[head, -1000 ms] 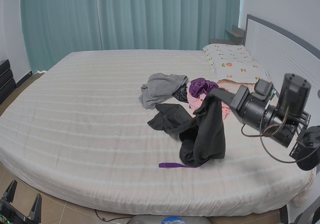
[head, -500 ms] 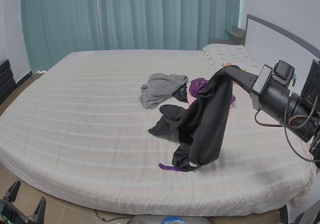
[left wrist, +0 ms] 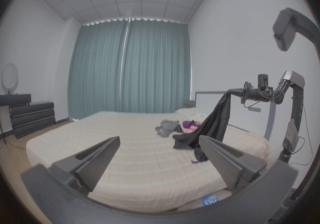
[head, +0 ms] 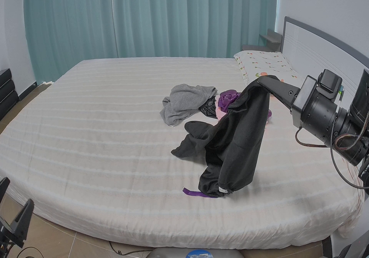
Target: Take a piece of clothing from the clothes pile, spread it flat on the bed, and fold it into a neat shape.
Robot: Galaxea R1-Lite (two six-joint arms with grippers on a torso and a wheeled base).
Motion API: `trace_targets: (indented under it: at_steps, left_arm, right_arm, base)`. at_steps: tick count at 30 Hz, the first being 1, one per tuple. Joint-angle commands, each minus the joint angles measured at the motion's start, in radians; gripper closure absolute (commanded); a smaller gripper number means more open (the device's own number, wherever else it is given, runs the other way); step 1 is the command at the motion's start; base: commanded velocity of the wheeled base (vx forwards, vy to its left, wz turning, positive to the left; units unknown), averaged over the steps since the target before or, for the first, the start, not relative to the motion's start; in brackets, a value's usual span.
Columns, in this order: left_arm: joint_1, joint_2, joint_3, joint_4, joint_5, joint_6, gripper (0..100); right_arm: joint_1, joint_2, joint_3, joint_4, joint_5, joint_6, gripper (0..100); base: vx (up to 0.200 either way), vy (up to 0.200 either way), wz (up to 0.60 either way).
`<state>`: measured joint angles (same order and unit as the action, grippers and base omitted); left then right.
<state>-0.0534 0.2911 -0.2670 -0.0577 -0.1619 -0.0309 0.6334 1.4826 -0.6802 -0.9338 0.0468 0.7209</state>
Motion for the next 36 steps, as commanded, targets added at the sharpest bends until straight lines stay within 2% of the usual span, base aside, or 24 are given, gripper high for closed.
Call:
trace_targets:
  at_steps: [1, 4, 7, 10, 11, 12, 14, 21, 24, 27, 28, 29, 34, 36]
  left_arm:
    - [-0.025, 0.273, 0.022, 0.002, -0.027, 0.011, 0]
    - [-0.04, 0.367, -0.006, -0.019, -0.031, 0.014, 0]
    - [-0.083, 0.528, -0.051, -0.047, -0.038, 0.006, 0]
    - [-0.092, 0.651, -0.067, -0.076, -0.038, 0.011, 0]
    - [-0.105, 0.744, -0.069, -0.11, -0.038, 0.019, 0]
    - [-0.108, 0.752, -0.07, -0.114, -0.038, 0.02, 0]
    - [-0.183, 0.909, -0.08, -0.183, -0.031, 0.003, 0]
    - [-0.313, 1.297, -0.144, -0.418, 0.027, -0.06, 0]
    - [-0.387, 1.511, -0.225, -0.58, 0.094, -0.109, 0]
    - [-0.447, 1.651, -0.31, -0.669, 0.153, -0.17, 0]
    - [-0.447, 1.651, -0.31, -0.669, 0.153, -0.17, 0]
    - [-0.485, 1.738, -0.382, -0.685, 0.186, -0.192, 0]
    - [-0.516, 1.892, -0.555, -0.688, 0.205, -0.192, 0]
    - [-0.517, 1.912, -0.583, -0.688, 0.208, -0.192, 0]
  right_arm:
    - [-0.003, -0.015, 0.021, 0.0, 0.001, -0.004, 100]
    - [-0.004, -0.013, 0.013, 0.0, 0.001, -0.004, 100]
    - [-0.001, -0.008, 0.007, 0.0, 0.001, -0.004, 100]
    - [-0.001, -0.007, -0.002, 0.0, 0.004, -0.004, 100]
    - [-0.006, -0.001, -0.018, 0.0, 0.011, -0.004, 100]
    - [-0.006, -0.001, -0.019, 0.0, 0.011, -0.004, 100]
    - [-0.014, 0.005, -0.025, 0.006, 0.027, -0.004, 100]
    - [-0.017, 0.002, -0.055, 0.007, 0.028, -0.008, 100]
    - [-0.032, -0.004, -0.078, 0.015, 0.03, -0.012, 100]
    - [-0.032, 0.001, -0.087, 0.017, 0.03, -0.015, 100]
    - [-0.032, 0.001, -0.087, 0.017, 0.03, -0.015, 100]
    - [-0.034, 0.004, -0.09, 0.015, 0.03, -0.017, 100]
    - [-0.031, 0.01, -0.094, 0.013, 0.03, -0.017, 100]
    - [-0.029, 0.008, -0.094, 0.013, 0.031, -0.017, 100]
  base:
    - [0.0, 0.0, 0.0]
    - [0.0, 0.0, 0.0]
    - [0.0, 0.0, 0.0]
    - [0.0, 0.0, 0.0]
    - [0.0, 0.0, 0.0]
    - [0.0, 0.0, 0.0]
    - [0.0, 0.0, 0.0]
    - [0.0, 0.0, 0.0]
    - [0.0, 0.0, 0.0]
    - [0.0, 0.0, 0.0]
    - [0.0, 0.0, 0.0]
    - [0.0, 0.0, 0.0]
    - [0.0, 0.0, 0.0]
    - [0.0, 0.0, 0.0]
